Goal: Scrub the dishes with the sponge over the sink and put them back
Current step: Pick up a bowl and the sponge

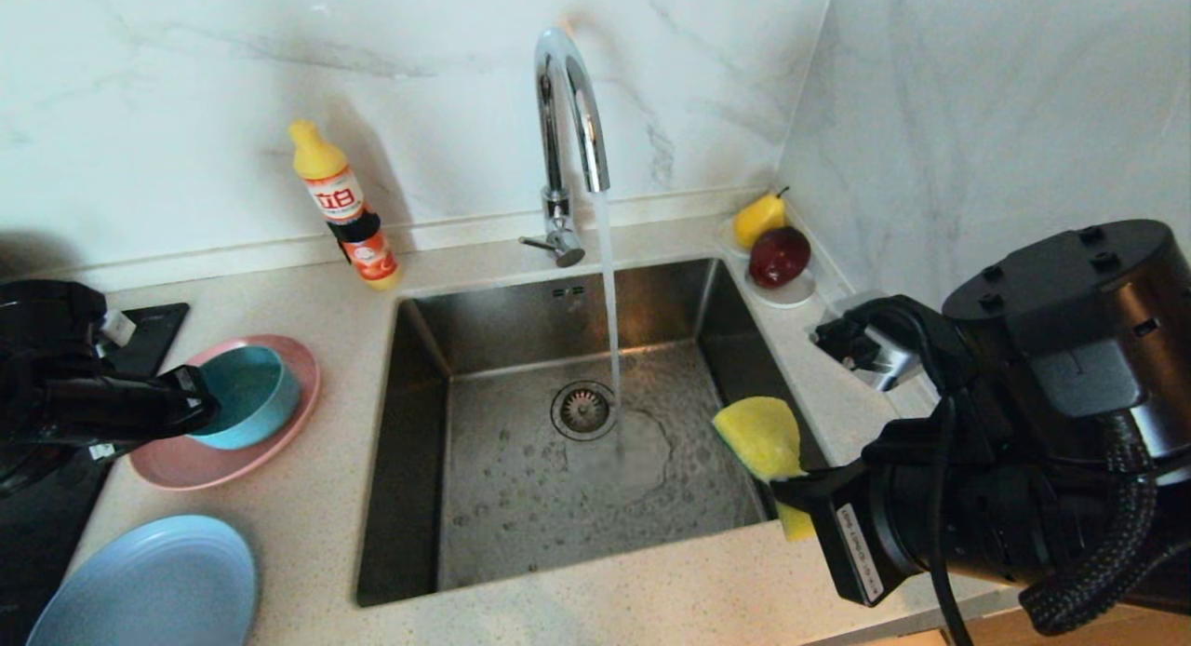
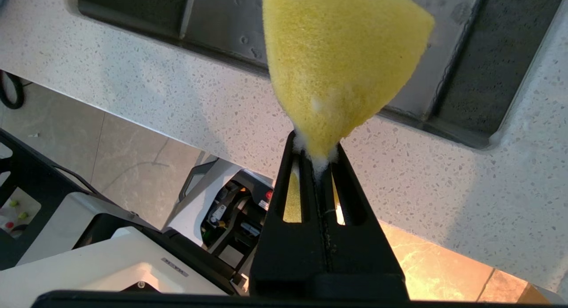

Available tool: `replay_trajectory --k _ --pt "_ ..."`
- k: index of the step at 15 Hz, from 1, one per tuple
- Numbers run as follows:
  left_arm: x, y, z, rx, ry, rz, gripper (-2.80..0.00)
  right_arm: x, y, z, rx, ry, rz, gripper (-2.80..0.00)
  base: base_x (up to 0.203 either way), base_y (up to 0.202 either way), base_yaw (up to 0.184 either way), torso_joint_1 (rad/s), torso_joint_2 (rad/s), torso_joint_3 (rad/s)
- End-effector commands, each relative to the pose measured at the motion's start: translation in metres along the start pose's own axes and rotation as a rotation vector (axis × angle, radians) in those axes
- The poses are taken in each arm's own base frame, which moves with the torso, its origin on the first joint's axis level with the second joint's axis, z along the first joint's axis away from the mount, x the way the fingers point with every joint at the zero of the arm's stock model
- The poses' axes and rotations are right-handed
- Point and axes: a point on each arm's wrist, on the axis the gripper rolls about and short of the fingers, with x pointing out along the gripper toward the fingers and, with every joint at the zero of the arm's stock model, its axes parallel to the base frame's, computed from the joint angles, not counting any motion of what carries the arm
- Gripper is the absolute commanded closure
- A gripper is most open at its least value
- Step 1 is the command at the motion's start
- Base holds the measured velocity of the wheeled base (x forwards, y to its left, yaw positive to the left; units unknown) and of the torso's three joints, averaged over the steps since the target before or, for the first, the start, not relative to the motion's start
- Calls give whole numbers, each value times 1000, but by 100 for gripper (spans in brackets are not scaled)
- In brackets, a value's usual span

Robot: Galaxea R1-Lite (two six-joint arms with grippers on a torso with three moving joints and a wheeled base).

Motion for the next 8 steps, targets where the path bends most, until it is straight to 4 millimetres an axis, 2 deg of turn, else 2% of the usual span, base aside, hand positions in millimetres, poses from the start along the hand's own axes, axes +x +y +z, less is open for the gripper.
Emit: replay_trajectory --k 1,5,8 --pt "-1 0 1 -1 -7 -1 0 0 0 -1 2 3 -2 0 0 0 0 0 0 0" --pt "-5 1 7 -7 -27 0 0 0 0 -1 0 3 -2 0 0 0 0 0 0 0" --pt "-25 0 24 -16 -99 -6 0 0 0 0 1 2 -1 0 0 0 0 0 0 0"
